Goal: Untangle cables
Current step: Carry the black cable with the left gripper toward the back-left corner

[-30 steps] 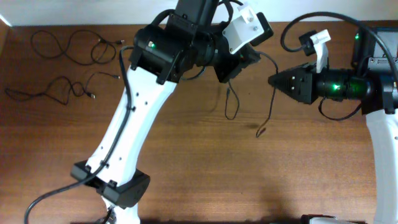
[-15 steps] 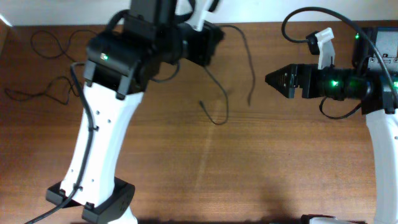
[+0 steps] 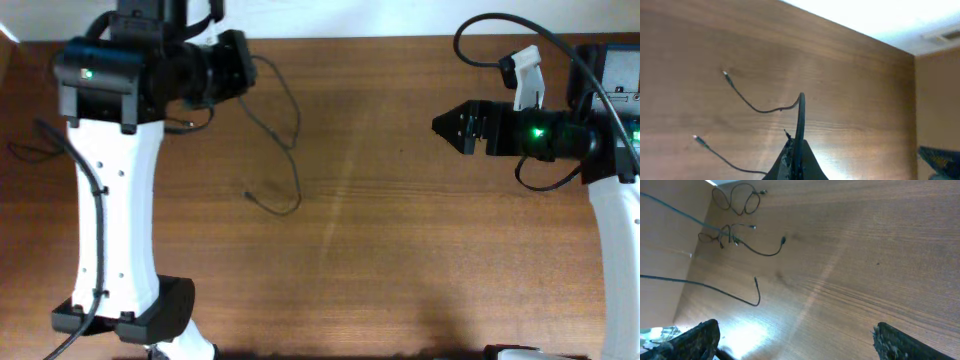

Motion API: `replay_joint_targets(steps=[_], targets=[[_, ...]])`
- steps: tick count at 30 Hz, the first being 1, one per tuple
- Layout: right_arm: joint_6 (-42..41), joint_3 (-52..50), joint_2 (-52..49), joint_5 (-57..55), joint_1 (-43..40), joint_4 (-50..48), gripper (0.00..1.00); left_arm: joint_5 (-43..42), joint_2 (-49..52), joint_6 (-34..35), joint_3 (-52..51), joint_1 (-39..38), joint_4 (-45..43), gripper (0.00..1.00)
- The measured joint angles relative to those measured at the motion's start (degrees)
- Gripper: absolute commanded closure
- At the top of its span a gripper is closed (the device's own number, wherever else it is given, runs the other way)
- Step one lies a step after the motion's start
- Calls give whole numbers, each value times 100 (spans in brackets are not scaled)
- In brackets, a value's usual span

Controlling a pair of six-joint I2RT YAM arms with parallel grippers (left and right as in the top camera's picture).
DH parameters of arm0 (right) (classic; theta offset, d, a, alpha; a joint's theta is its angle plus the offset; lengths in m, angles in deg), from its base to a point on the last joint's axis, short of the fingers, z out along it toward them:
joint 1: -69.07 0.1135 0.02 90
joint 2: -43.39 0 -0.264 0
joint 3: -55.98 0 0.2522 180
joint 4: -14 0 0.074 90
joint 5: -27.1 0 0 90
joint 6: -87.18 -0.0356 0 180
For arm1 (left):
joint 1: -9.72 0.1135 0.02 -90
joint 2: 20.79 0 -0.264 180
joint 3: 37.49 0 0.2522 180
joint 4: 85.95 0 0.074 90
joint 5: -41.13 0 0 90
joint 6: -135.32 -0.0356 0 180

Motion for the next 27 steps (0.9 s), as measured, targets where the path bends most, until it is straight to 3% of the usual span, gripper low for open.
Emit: replay_joint_targets(steps=[6,19,27], targets=[[-2,0,0,-17,0,-2,2,55,0,28,-22,317,214,100],[-2,0,0,-20,0,0,2,-1596,0,-1261,-275,627,315,100],[-2,0,0,-22,0,-11,2,-1969,0,-2938,-787,1176,728,100]])
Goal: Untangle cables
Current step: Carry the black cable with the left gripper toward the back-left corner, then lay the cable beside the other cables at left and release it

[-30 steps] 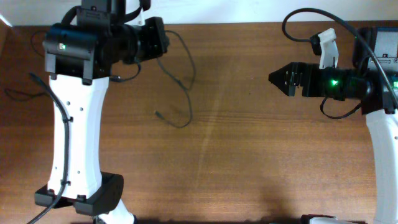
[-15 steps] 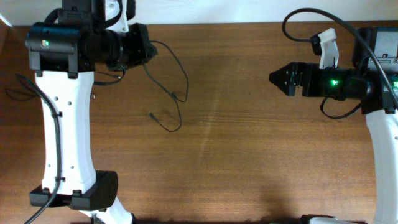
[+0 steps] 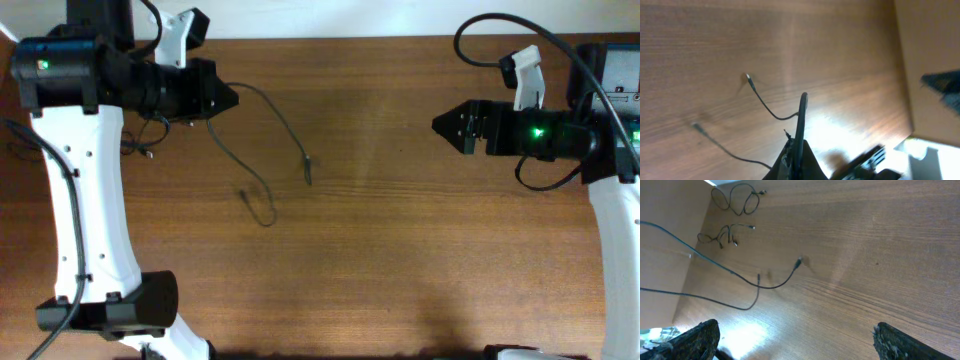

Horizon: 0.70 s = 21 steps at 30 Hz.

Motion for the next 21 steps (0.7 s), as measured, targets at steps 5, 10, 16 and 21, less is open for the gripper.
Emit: replay_joint_targets(steps=[5,10,16,21], targets=[[0,0,0,-42,0,-13,2,166,0,-914,-914,511,-278,100],[0,0,0,-61,0,-98,2,979,0,-1217,-1834,1047,-732,100],[-4,0,0,-63,0,-166,2,2081,2,-1303,-2557,1388,-1631,100],[-2,0,-2,-63,0,-164,2,3366,2,-1241,-2870,1388,-2013,100]])
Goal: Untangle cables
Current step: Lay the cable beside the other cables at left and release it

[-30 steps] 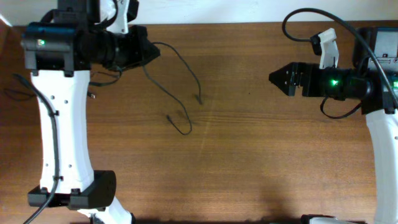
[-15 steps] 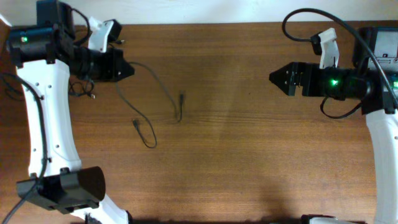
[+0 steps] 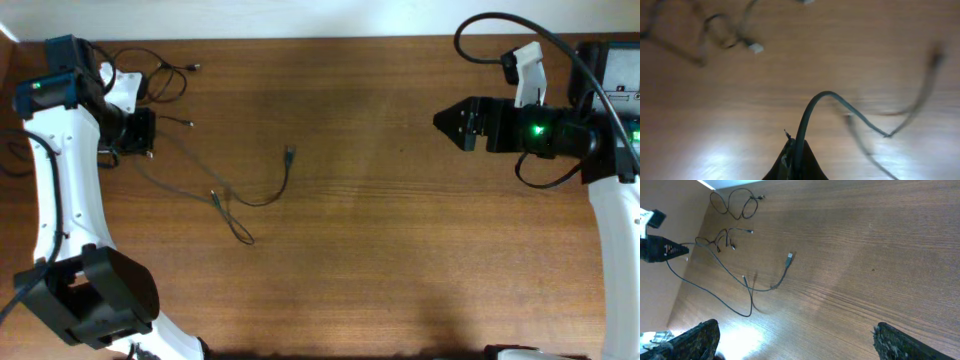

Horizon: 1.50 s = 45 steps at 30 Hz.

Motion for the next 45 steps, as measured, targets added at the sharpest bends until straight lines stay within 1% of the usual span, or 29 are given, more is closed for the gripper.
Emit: replay_joint_targets(steps=[3,7,11,14,16,20,24,26,27,31,35,38,42,45], targets=[[2,0,-2,0,0,2,2,892,0,221,-190,-2,-302,100],[2,0,-2,0,0,2,2,1827,0,378,-662,79,-798,100],[2,0,-2,-70,0,2,2,2347,0,428,-1311,378,-1399,100],[4,0,-2,-201,0,7,2,2557,0,514,-1753,763,-1912,100],[2,0,-2,-247,0,7,2,2634,0,715,-1928,1097,-2208,100],[7,0,-2,-280,0,7,2,2688,0,916,-1985,1679,-2857,100],[4,0,-2,-293,0,2,2,2577,0,909,-1998,2039,-3379,100],[2,0,-2,-297,0,4,2,2380,0,614,-2002,2131,-3676,100],[2,0,-2,-297,0,4,2,2326,2,334,-2002,2144,-3773,100],[2,0,-2,-297,0,9,2,2184,164,-160,-2002,2155,-4111,100],[4,0,-2,-297,0,57,2,2133,627,-833,-2002,2308,-4295,100],[4,0,-2,-297,0,63,2,2114,970,-1346,-2017,2599,-4572,100],[2,0,-2,-297,0,13,2,2079,1082,-1609,-2041,3032,-5333,100],[4,0,-4,-297,0,-20,2,1993,1082,-2103,-2039,3327,-5657,96]])
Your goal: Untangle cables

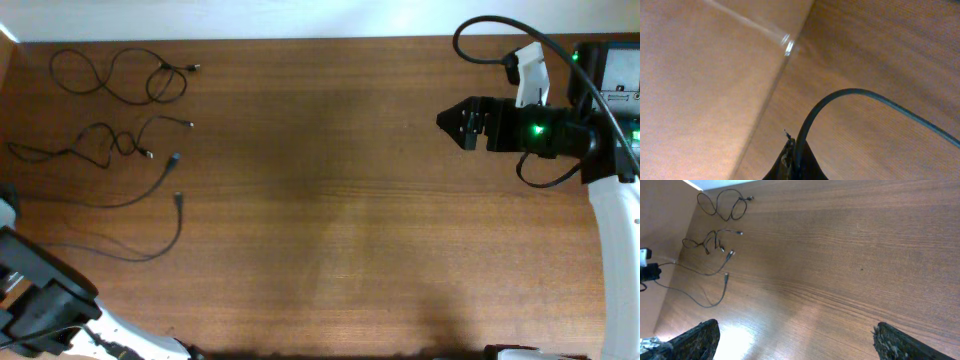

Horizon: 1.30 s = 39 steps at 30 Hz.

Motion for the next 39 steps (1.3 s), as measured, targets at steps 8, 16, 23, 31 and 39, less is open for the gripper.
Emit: replay_joint_targets(steps=[8,16,23,31,39], targets=[[-22,0,-199,0,0,-17,1,-970,70,-588,0,433,212,1],[-70,0,-219,0,0,-17,2,-1163,170,-619,0,487,208,1],[-85,0,-219,0,0,-20,2,-1537,153,42,168,487,210,1],[-90,0,-236,0,0,-20,2,-2743,-315,2465,352,2,680,1],[-92,0,-468,0,0,94,2,-3849,-317,3191,352,-1871,1121,1]])
